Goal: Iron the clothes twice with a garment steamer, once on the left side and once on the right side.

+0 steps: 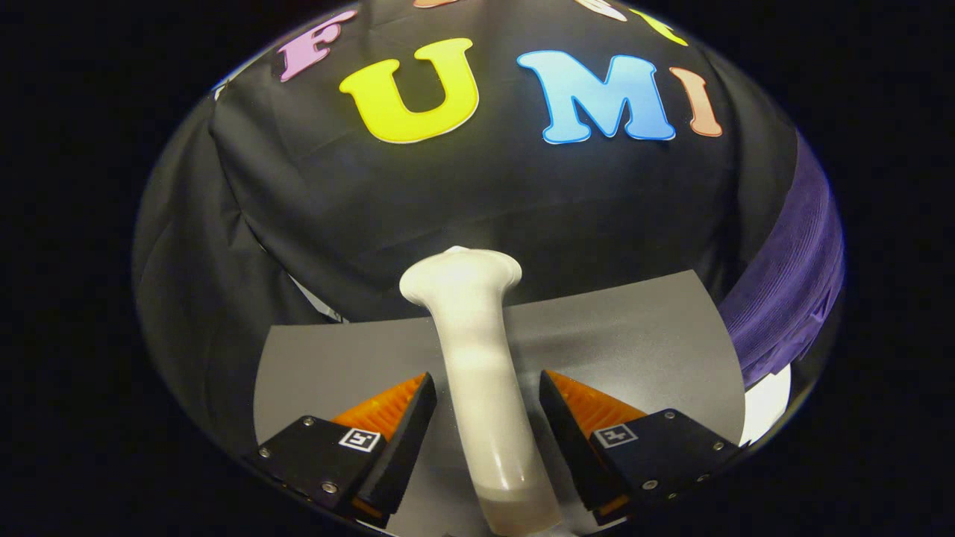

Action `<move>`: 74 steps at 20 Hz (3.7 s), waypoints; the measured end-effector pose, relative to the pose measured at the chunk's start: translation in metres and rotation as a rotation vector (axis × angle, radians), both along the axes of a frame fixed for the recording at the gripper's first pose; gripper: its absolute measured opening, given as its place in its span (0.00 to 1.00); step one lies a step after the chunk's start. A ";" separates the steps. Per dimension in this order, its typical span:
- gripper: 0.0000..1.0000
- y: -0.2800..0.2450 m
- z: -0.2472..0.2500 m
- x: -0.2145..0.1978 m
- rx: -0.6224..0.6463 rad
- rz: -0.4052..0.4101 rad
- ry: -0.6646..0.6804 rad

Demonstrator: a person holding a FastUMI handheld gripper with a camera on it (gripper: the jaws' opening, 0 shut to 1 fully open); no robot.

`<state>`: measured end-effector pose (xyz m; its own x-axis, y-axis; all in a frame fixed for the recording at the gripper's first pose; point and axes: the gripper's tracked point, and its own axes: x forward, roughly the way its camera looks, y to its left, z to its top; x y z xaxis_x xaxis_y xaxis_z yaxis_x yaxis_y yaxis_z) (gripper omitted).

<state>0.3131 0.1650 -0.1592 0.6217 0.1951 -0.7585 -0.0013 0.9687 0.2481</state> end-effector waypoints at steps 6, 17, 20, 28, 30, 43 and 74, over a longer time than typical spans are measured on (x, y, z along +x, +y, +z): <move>0.54 -0.008 -0.004 -0.005 -0.157 -0.005 -0.036; 0.40 -0.010 0.003 -0.017 -0.122 -0.008 -0.119; 0.39 -0.008 0.020 -0.030 -0.077 0.027 -0.191; 0.39 -0.045 0.100 -0.103 -0.028 0.002 -0.406; 0.39 -0.062 0.124 -0.128 -0.035 0.004 -0.451; 0.39 -0.181 0.208 -0.227 -0.046 0.007 -0.653; 0.39 -0.408 0.236 -0.147 -0.264 -0.342 -0.777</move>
